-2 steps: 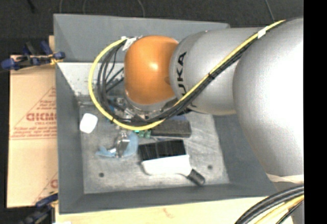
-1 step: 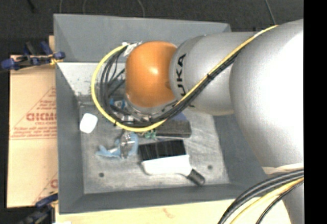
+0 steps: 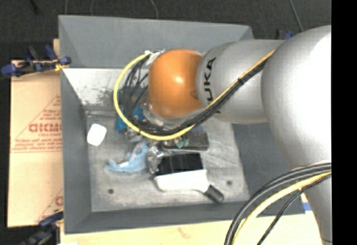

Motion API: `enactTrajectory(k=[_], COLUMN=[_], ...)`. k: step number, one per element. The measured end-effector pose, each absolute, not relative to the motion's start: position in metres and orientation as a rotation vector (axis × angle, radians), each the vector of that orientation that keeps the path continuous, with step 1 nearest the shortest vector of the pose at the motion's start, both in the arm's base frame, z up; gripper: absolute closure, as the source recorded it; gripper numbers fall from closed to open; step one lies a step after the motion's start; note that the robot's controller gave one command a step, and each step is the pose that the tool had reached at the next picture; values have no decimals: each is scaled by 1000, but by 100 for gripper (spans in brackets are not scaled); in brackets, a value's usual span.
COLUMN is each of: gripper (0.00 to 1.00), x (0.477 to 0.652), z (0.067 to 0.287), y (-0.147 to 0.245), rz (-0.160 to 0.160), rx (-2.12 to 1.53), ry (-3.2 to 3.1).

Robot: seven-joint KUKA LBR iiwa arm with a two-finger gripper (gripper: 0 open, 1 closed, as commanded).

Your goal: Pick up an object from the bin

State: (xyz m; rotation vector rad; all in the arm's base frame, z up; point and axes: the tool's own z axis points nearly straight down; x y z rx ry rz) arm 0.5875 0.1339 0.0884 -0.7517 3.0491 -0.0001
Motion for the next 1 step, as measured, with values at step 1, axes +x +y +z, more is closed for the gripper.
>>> enactTrajectory(k=[1], gripper=[0], x=[570], z=[80], y=[147], rz=[-1], rx=[-793], ry=[3036])
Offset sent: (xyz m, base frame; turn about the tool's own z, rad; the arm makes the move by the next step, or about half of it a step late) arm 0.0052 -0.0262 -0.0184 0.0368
